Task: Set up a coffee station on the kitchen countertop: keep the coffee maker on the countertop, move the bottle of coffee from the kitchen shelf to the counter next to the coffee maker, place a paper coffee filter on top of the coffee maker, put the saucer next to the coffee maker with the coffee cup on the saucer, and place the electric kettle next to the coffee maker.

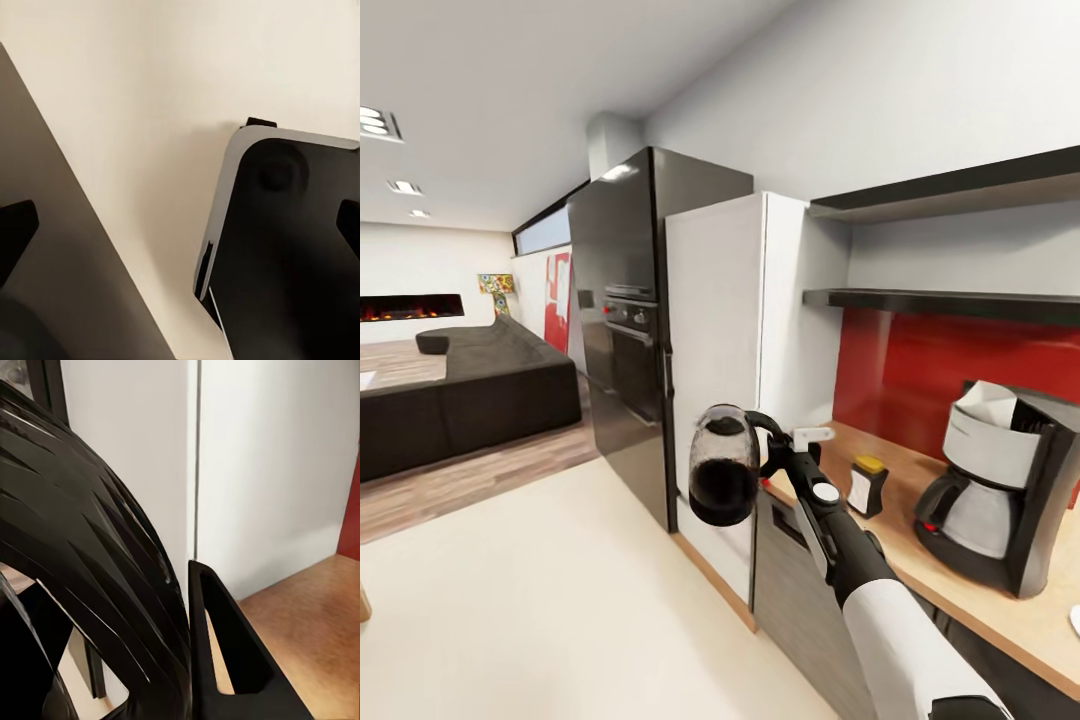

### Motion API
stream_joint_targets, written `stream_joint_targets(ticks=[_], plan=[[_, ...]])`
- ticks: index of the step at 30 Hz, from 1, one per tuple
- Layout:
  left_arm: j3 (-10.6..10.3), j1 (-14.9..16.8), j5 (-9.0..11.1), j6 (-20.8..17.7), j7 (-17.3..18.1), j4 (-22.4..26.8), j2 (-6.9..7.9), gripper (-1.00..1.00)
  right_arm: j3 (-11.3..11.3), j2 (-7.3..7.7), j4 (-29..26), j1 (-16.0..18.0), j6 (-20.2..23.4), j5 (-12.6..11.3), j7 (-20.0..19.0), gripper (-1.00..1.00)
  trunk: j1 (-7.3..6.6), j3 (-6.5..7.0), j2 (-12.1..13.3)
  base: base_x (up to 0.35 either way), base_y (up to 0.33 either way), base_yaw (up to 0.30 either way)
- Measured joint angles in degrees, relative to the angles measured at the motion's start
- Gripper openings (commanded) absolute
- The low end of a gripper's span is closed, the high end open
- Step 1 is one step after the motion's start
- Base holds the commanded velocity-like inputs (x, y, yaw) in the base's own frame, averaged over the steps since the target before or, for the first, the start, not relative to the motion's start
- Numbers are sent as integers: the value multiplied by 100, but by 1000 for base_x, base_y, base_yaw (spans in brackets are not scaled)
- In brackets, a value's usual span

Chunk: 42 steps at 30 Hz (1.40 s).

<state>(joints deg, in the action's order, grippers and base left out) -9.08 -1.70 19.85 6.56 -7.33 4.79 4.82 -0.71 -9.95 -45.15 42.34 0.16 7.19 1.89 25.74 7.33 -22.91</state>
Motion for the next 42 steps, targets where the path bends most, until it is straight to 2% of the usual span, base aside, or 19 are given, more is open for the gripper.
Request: stream_joint_targets(ticks=[17, 42], plan=[[0, 0, 0, -8, -9, 0, 0, 100, 8, 0, -14, 0, 22, -9, -1, -100, 1, 0, 0, 249, 217, -7], [0, 1, 0, -2, -7, -1, 0, 100, 8, 0, -12, 0, 29, -10, 0, -100, 3, -80, 1, 27, 13, -253]])
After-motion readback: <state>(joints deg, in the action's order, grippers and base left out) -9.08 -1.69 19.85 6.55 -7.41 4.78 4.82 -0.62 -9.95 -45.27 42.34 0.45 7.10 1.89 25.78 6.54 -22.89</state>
